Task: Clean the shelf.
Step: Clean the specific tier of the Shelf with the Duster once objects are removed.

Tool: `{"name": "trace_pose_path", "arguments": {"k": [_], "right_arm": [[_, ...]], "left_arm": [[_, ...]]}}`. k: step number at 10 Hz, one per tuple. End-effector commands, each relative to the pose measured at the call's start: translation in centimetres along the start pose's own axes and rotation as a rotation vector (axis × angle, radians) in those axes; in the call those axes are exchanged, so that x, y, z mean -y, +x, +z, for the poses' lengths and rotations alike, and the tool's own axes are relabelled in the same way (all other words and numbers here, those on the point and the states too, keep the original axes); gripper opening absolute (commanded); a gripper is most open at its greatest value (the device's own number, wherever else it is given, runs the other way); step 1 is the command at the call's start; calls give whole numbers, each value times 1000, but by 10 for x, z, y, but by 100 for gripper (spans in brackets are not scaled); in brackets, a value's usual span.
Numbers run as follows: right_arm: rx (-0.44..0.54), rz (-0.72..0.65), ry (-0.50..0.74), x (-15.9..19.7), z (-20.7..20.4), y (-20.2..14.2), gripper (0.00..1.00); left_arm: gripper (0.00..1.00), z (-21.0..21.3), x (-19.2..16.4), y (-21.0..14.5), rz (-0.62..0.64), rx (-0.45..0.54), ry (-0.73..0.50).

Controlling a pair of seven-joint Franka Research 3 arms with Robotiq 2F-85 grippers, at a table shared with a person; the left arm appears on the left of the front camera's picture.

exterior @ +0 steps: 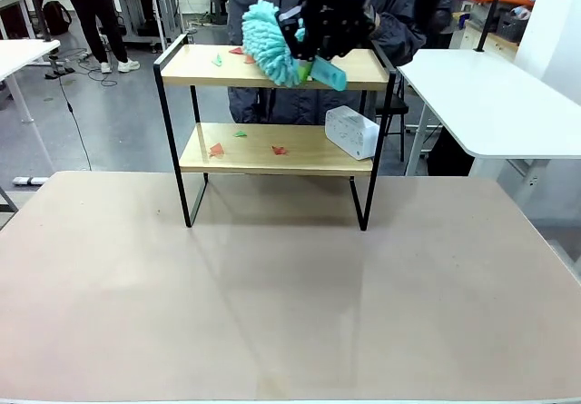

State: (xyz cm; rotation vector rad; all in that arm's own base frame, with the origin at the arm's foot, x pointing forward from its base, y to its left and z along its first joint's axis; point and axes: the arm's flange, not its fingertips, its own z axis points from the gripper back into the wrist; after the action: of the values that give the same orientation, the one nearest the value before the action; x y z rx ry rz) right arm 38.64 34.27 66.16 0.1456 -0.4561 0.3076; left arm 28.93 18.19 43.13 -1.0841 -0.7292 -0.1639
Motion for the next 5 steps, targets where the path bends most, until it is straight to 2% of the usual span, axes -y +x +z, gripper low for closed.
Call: {"name": "trace_pose_path", "arguments": {"k": [1, 4, 5], "right_arm": [[22, 32, 8, -8, 2, 10, 12], [51, 226, 105, 4, -6, 26, 12], [31, 290, 189, 12, -8, 28, 12]], "left_arm": [[100, -2, 1, 0, -22, 19, -17], [100, -2, 1, 0, -22, 19, -17], [100, -2, 1, 0, -22, 19, -17]]}}
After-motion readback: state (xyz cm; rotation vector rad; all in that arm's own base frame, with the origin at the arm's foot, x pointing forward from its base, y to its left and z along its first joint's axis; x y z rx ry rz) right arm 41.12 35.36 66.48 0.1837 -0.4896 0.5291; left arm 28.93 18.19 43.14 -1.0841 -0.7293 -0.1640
